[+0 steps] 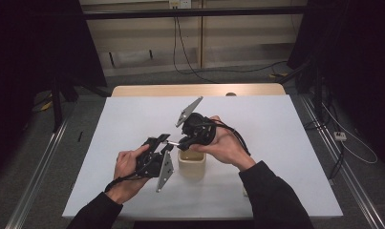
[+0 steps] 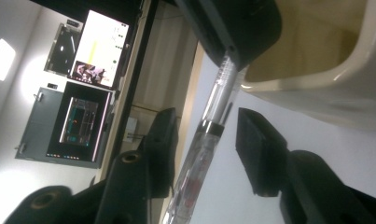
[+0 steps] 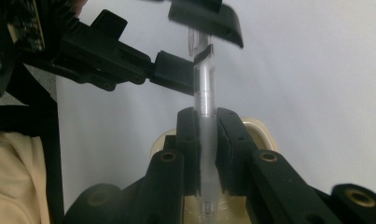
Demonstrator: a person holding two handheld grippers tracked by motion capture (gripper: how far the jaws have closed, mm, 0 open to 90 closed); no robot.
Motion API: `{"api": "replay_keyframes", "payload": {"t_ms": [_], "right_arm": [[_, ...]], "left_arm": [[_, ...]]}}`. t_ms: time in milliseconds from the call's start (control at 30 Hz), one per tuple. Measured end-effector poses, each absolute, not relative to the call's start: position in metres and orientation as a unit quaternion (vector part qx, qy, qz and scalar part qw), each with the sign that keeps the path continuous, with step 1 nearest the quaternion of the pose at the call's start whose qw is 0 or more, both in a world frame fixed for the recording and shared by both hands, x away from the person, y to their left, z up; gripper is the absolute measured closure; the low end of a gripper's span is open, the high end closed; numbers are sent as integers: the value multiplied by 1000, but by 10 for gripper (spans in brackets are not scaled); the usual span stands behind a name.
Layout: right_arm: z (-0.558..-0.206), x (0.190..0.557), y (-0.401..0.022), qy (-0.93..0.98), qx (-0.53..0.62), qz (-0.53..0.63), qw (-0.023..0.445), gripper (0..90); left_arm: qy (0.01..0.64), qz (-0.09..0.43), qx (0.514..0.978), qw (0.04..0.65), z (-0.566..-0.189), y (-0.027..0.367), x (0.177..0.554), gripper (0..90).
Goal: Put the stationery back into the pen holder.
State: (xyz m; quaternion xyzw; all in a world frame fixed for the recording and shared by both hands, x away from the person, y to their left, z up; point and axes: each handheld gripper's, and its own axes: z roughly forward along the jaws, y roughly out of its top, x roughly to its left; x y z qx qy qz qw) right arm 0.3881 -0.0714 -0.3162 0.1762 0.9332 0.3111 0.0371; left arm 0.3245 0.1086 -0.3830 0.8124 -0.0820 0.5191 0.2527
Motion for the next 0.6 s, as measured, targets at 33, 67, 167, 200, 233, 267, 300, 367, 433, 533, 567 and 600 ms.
{"api": "replay_keyframes", "payload": {"t_ms": [33, 67, 167, 200, 233, 267, 300, 367, 433, 533, 567, 600], "right_arm": [[-316, 388, -71, 933, 177, 311, 36, 802], [-317, 388, -71, 933, 179, 310, 35, 803], [-318, 388, -70, 933, 179, 312, 34, 803], [-319, 388, -70, 932, 180, 311, 33, 803], [-319, 388, -70, 932, 181, 313, 33, 803], [-318, 389, -70, 931, 179, 316, 32, 802], [-318, 389, -71, 930, 180, 318, 32, 803], [-318, 389, -71, 930, 180, 319, 32, 802], [-319, 389, -71, 928, 181, 324, 30, 801], [-321, 388, -73, 924, 182, 333, 32, 799], [-322, 388, -73, 924, 181, 336, 33, 798], [-322, 387, -74, 923, 180, 339, 36, 794]], "left_arm": [[-87, 524, 812, 241, -383, 108, 324, 644], [-89, 524, 812, 241, -384, 108, 323, 668], [-93, 524, 812, 240, -385, 108, 323, 744], [-95, 526, 811, 239, -385, 108, 323, 751], [-97, 530, 810, 232, -386, 107, 322, 761], [-99, 531, 810, 226, -386, 107, 322, 773], [-99, 530, 811, 229, -387, 107, 322, 786], [-97, 529, 811, 228, -388, 106, 322, 795], [-95, 529, 812, 228, -388, 106, 321, 797], [-89, 524, 815, 231, -388, 107, 321, 799], [-88, 518, 818, 234, -388, 107, 322, 799], [-84, 517, 818, 239, -389, 106, 321, 800]]}}
